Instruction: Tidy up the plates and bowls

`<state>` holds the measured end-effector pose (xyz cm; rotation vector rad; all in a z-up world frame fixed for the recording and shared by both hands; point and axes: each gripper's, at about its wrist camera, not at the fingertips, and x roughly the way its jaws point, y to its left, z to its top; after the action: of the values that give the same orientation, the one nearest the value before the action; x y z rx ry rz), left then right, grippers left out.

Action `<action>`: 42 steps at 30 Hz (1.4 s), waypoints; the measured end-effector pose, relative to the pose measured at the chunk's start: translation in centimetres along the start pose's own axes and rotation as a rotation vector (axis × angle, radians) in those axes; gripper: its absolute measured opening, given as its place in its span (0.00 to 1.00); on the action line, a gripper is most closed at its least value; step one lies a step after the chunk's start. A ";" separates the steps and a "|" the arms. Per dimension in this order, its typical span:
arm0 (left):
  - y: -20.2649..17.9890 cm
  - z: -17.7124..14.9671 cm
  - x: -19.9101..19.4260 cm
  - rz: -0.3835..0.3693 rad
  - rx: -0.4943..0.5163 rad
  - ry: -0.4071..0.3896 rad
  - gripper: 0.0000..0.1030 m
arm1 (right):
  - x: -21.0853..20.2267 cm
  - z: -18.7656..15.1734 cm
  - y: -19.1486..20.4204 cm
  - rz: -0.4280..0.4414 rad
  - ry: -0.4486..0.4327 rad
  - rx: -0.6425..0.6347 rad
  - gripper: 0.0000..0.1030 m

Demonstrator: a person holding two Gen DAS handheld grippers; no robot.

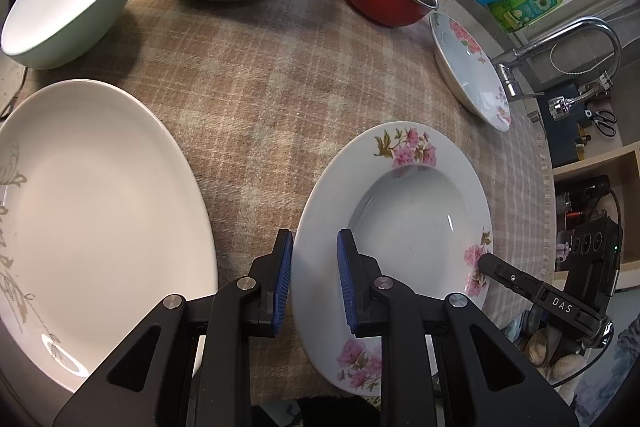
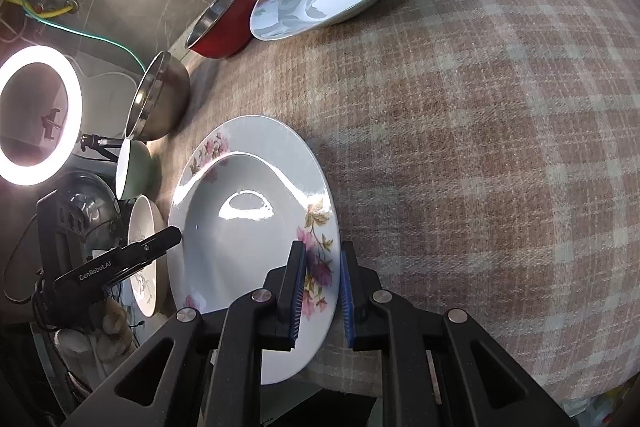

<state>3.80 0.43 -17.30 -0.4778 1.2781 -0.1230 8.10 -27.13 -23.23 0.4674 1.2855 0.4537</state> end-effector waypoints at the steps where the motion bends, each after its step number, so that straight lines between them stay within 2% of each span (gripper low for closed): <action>1: -0.1 0.0 0.0 0.001 0.001 -0.001 0.20 | 0.0 -0.1 0.0 0.000 0.001 0.001 0.14; 22: -0.1 -0.2 -0.2 0.012 0.010 -0.008 0.20 | 0.0 -0.5 0.2 -0.017 0.001 -0.013 0.16; 28: -0.3 0.0 -0.8 0.035 0.028 -0.032 0.20 | -0.2 -0.7 0.5 -0.045 -0.018 -0.029 0.16; 29: -0.3 0.1 -0.9 0.038 0.027 -0.036 0.20 | -0.2 -0.7 0.6 -0.051 -0.020 -0.031 0.17; 31: -0.1 0.2 -1.1 0.045 0.026 -0.045 0.20 | -0.4 -0.7 0.5 -0.065 -0.032 -0.028 0.30; 33: -0.1 0.3 -1.4 0.050 0.029 -0.056 0.20 | -0.8 -0.6 0.3 -0.083 -0.048 -0.024 0.35; 41: -0.8 0.7 -2.7 0.045 0.053 -0.089 0.20 | -3.0 -0.6 -0.1 -0.131 -0.109 -0.025 0.37; 42: -0.9 0.8 -2.8 0.042 0.058 -0.094 0.20 | -3.3 -0.6 0.0 -0.134 -0.117 -0.027 0.40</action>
<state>3.88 0.81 -14.24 -0.4020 1.1885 -0.1005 6.75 -28.97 -20.78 0.3773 1.1885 0.3262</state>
